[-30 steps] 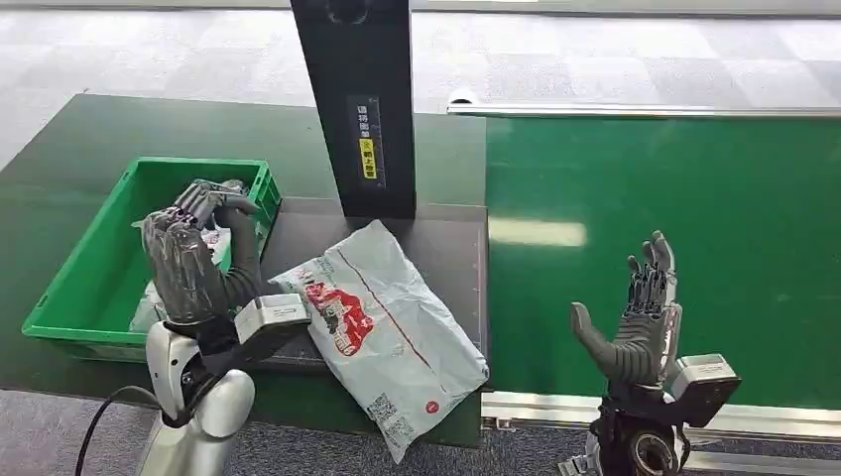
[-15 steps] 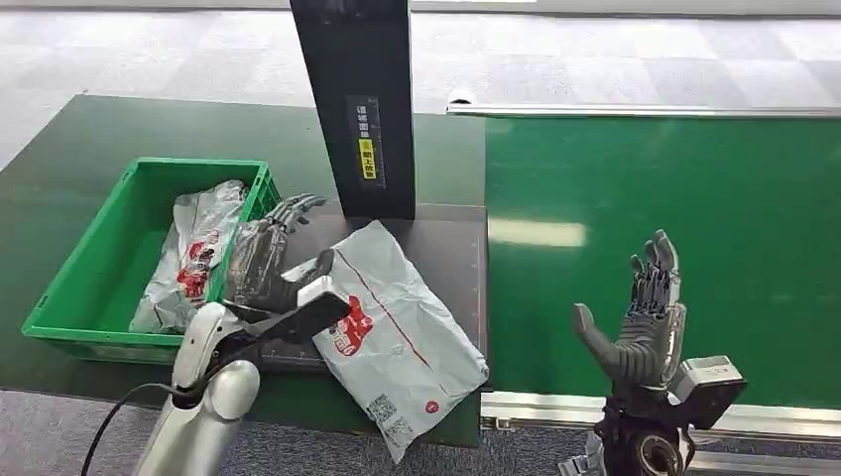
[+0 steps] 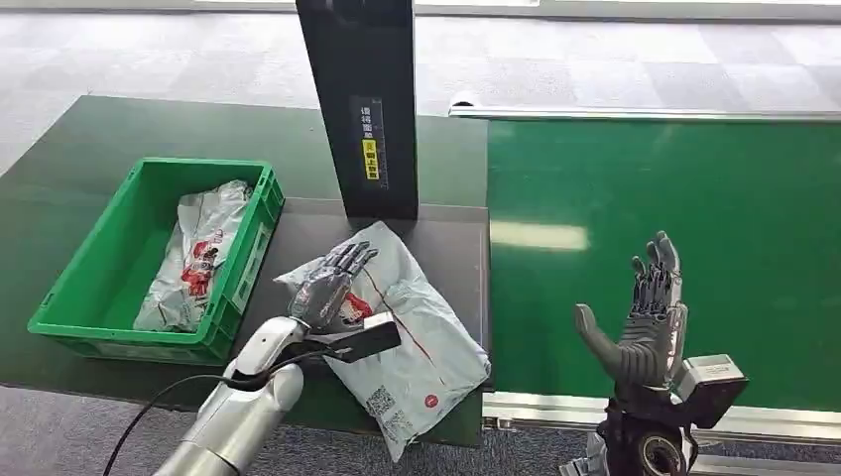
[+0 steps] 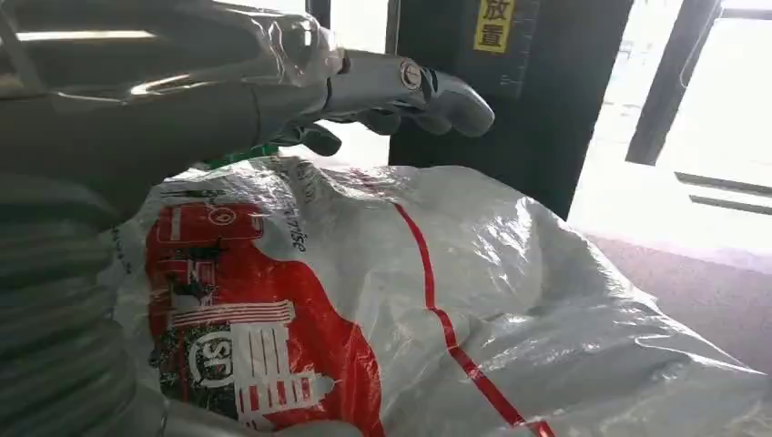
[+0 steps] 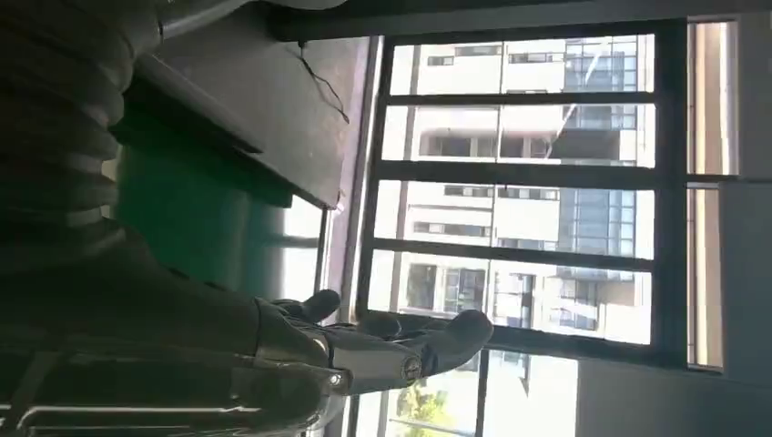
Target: Moved the parcel from conveyor to table for the left to box.
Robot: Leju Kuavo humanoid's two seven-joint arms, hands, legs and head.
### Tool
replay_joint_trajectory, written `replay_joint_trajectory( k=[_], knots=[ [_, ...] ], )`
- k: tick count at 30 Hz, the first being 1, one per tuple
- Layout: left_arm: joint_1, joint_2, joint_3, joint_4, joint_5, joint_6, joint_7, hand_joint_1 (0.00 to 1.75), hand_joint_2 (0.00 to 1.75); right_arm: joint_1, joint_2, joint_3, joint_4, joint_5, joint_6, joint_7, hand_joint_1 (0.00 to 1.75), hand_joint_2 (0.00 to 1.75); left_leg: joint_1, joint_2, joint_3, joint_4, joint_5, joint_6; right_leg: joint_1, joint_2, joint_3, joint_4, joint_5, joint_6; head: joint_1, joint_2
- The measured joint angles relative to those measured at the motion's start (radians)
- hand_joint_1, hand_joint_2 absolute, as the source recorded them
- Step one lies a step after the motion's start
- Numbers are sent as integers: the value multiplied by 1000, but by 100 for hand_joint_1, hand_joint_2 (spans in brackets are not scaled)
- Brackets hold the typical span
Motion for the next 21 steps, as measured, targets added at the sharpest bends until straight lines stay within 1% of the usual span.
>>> replay_joint_trajectory(
  k=[1,5,8,10,17,21],
  knots=[
    [-14,-4,-8,22,-8,-2,0,175,175,-2,-2,1,2,-2,-1,0,0,175,0,-1,1,0,0,0,0,-1,2,0,0,0,0,0],
    [-61,-17,-39,107,-21,-31,-19,175,175,-21,-6,3,12,-14,-8,3,0,175,-1,-6,7,0,0,0,-1,-4,9,0,-1,1,1,0],
    [-60,-24,-47,143,-5,41,-39,175,175,-27,-6,4,16,-16,-19,3,0,175,-1,-5,8,0,1,1,-1,-4,10,0,-1,1,0,0],
    [-58,-25,-48,153,7,61,-45,175,175,-27,-6,5,17,-18,-19,3,0,175,-1,-5,9,0,2,1,-1,-4,9,0,0,1,0,0],
    [-55,-25,-50,150,37,75,-47,175,175,-27,-6,8,17,-18,-20,3,0,175,-1,-5,6,0,3,1,-1,-3,6,0,1,0,0,0],
    [-39,-24,-50,123,68,147,-77,175,175,-27,-6,8,18,-19,-21,3,0,175,-1,-5,2,0,3,1,-1,-3,1,0,1,0,0,0]
  ],
)
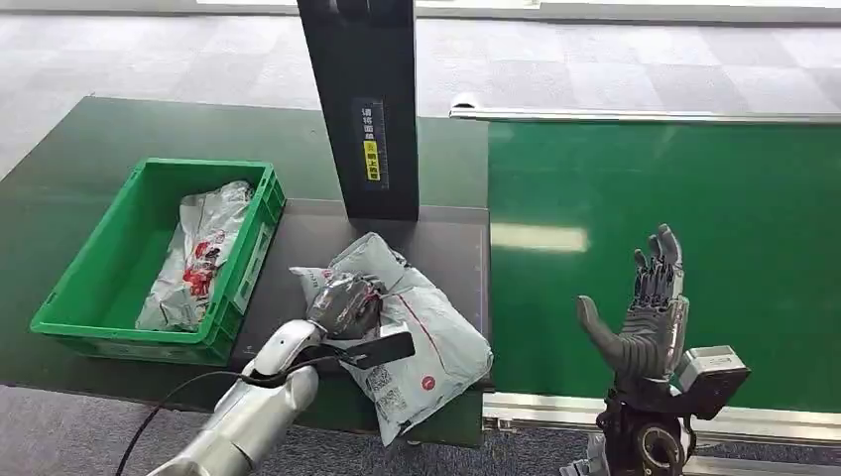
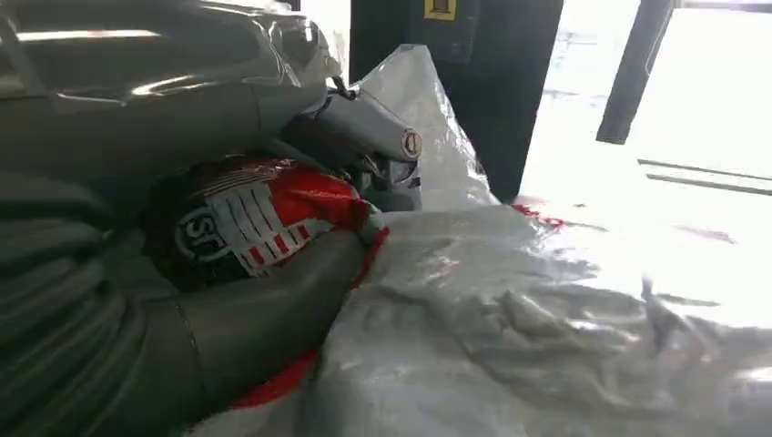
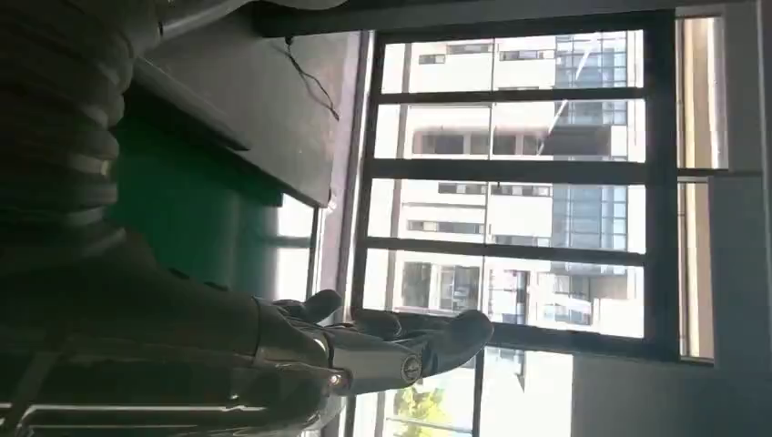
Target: Moved the parcel from conveyor to table for the left to box.
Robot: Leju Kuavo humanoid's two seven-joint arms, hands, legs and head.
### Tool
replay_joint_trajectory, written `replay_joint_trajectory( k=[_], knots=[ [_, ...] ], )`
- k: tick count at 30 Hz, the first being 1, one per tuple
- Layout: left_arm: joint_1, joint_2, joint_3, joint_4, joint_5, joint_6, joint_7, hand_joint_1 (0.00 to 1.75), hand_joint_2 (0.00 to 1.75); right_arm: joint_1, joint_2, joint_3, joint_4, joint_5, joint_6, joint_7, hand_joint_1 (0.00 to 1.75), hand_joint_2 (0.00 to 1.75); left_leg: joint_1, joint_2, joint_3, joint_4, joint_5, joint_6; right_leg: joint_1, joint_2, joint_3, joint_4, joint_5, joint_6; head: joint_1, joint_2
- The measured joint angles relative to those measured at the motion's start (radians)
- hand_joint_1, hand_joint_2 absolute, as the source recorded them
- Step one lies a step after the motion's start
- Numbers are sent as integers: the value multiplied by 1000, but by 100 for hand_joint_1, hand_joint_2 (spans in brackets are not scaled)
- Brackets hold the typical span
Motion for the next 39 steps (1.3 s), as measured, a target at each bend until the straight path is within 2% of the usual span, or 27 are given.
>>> replay_joint_trajectory(
  k=[10,18,24,31,34,39],
  knots=[
    [100,29,34,-288,93,150,-49,175,175,20,0,-3,0,-1,-19,-5,0,175,0,1,-9,0,0,0,0,0,-9,0,0,0,0,0],
    [216,88,83,-784,157,326,-79,175,175,71,0,-13,-26,4,-40,-17,0,175,0,1,-12,0,0,0,0,1,-13,0,0,0,0,0],
    [233,112,142,-957,148,359,-59,175,175,91,1,-17,-45,4,-40,-22,0,175,0,1,-12,0,0,-1,0,1,-12,0,0,0,0,0],
    [146,114,283,-917,-12,300,126,175,175,102,6,-17,-72,9,-53,-23,0,175,0,1,-11,0,1,-1,0,1,-11,0,1,-1,1,0],
    [59,127,358,-777,-67,284,194,175,175,102,8,-12,-76,9,-55,-19,0,175,1,1,-11,0,2,-2,1,1,-12,1,1,-1,1,0],
    [-93,166,459,-477,-111,302,230,175,175,94,9,6,-76,4,-61,-11,0,175,1,2,-11,0,2,-2,2,2,-12,1,2,-2,0,0]
  ],
)
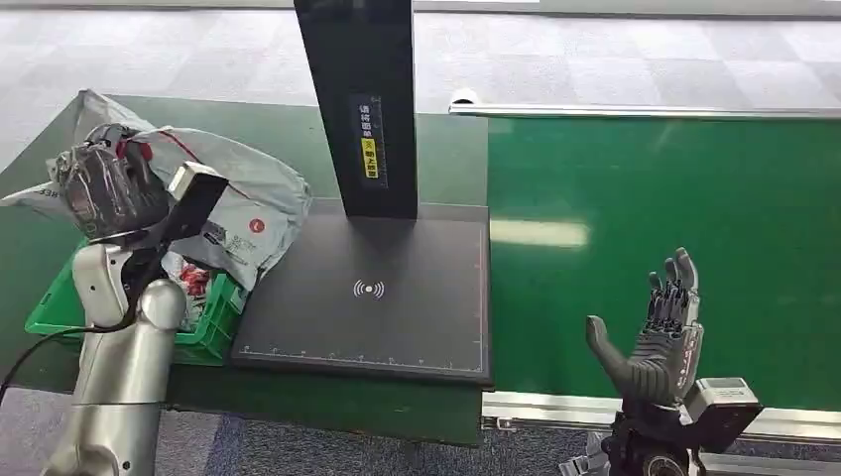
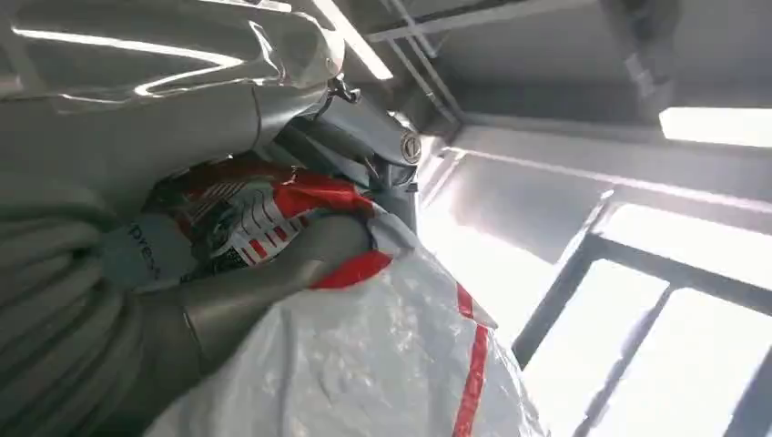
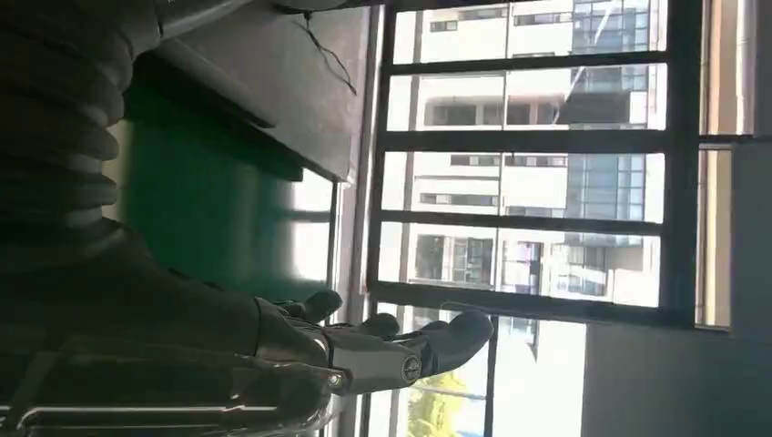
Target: Moved the parcel from conveyor to table for the left to box.
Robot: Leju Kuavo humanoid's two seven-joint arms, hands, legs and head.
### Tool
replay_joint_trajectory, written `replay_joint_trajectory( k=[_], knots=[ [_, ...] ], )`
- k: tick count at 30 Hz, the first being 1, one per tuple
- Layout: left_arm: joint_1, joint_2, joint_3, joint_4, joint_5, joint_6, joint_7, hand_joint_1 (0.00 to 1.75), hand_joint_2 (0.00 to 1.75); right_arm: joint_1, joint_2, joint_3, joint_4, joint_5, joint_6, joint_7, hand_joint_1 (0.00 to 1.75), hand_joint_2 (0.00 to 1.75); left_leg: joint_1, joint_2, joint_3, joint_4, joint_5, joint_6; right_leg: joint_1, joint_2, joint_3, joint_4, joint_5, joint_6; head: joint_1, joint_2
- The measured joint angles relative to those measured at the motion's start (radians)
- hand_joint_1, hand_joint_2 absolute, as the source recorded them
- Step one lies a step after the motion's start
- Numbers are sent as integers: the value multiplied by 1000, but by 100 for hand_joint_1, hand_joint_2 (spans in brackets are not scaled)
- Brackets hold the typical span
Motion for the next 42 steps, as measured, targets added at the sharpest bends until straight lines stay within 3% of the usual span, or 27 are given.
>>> replay_joint_trajectory(
  k=[6,7,8,17,23,29,34,36,42],
  knots=[
    [-108,47,67,274,-35,13,25,169,175,-4,0,11,0,-1,-12,6,0,175,0,0,-1,0,0,0,0,0,-1,0,0,0,0,0],
    [-122,56,75,312,-43,14,32,49,175,-4,0,12,0,-1,-12,7,0,175,0,1,-1,0,0,0,0,0,-2,0,0,0,0,0],
    [-134,64,81,345,-48,14,40,0,175,-5,0,13,0,-2,-13,7,0,175,0,1,-2,0,0,0,0,0,-2,0,0,0,0,0],
    [-192,93,114,521,-45,8,48,0,175,-21,-2,13,1,-8,-21,14,0,175,0,1,-2,0,0,0,0,0,-2,0,0,0,0,0],
    [-162,65,119,511,83,-79,-94,0,175,-20,-2,16,8,-2,-21,18,0,175,0,1,-2,0,0,0,0,0,-2,0,0,0,0,0],
    [-16,-2,38,317,354,-243,-336,0,175,-31,-5,22,37,-3,-6,26,0,175,0,1,-2,0,-1,0,-1,0,-2,0,0,0,0,0],
    [168,-52,-87,116,638,-347,-451,0,175,-34,-11,37,81,-12,9,43,0,175,0,3,-2,0,-2,0,-1,1,-2,0,0,0,-1,0],
    [257,-74,-129,35,780,-402,-477,0,175,-29,-15,48,107,-14,11,58,0,175,0,3,-2,0,-3,0,-1,2,-3,0,-1,0,0,0],
    [466,-141,-192,-114,971,-376,-492,0,175,-24,-17,113,235,-26,13,68,0,175,0,4,-2,0,-4,0,0,2,-3,0,-1,0,0,0]
  ],
)
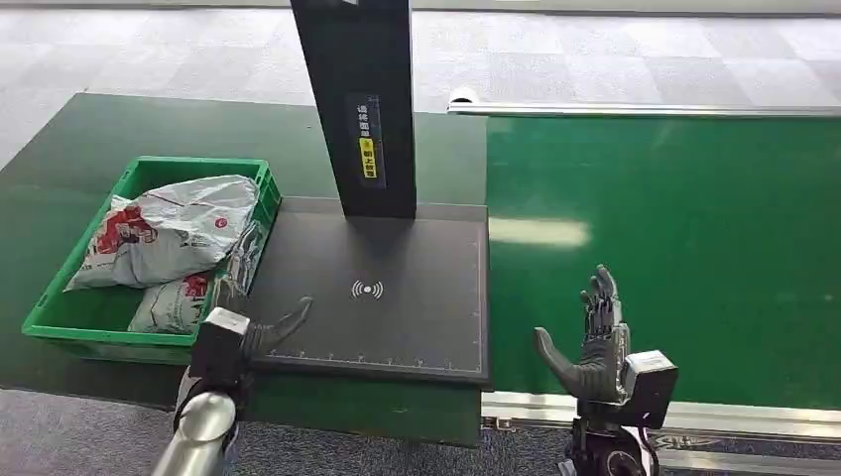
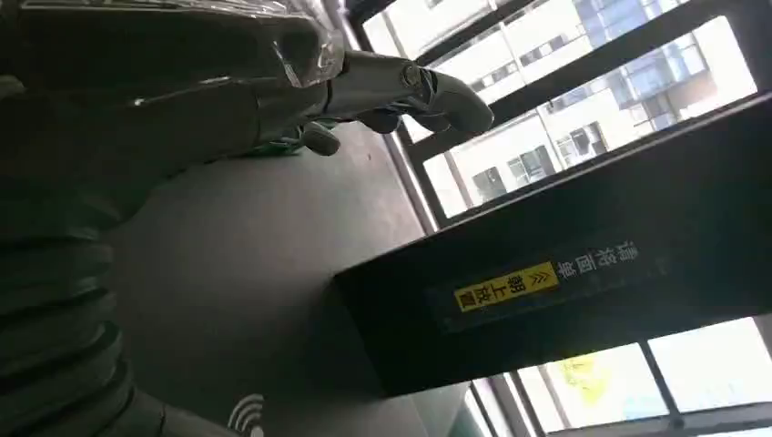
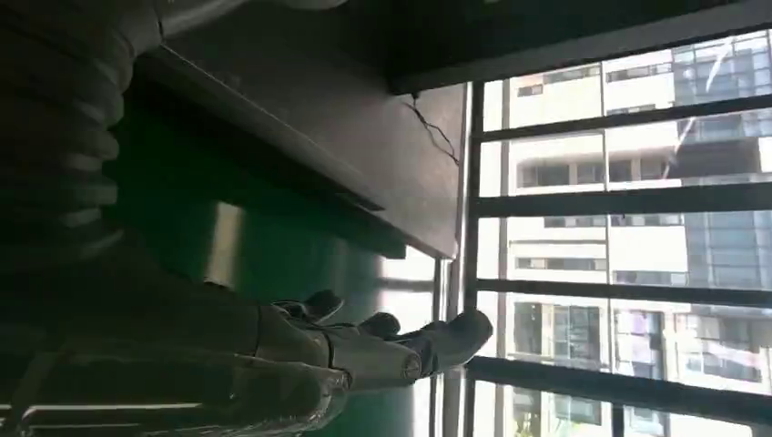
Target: Moved the parcel from conveyor to table for the left to box.
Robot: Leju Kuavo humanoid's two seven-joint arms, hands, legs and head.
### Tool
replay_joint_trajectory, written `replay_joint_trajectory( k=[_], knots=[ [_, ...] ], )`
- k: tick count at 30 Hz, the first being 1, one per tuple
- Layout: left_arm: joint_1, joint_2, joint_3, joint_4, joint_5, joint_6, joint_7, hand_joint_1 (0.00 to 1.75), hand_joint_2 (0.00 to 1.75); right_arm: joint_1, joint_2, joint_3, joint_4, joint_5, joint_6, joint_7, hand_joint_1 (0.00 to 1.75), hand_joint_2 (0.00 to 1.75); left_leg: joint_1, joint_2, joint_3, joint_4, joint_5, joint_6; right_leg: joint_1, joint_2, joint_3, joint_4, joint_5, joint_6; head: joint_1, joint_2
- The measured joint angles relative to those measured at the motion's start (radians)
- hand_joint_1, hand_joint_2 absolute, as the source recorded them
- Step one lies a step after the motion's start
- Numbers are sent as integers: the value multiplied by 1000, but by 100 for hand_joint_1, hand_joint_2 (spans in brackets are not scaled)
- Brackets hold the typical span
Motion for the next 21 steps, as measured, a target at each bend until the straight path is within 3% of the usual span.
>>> replay_joint_trajectory(
  k=[9,21],
  knots=[
    [198,-93,-36,-123,161,92,-84,0,175,-10,11,115,192,8,-44,-17,0,175,0,0,0,0,0,0,0,0,0,0,0,0,0,0],
    [237,-93,-111,-107,118,137,-54,0,175,-12,16,137,254,87,-97,-31,0,175,0,0,1,0,0,0,0,0,0,0,0,0,0,0]
  ],
)
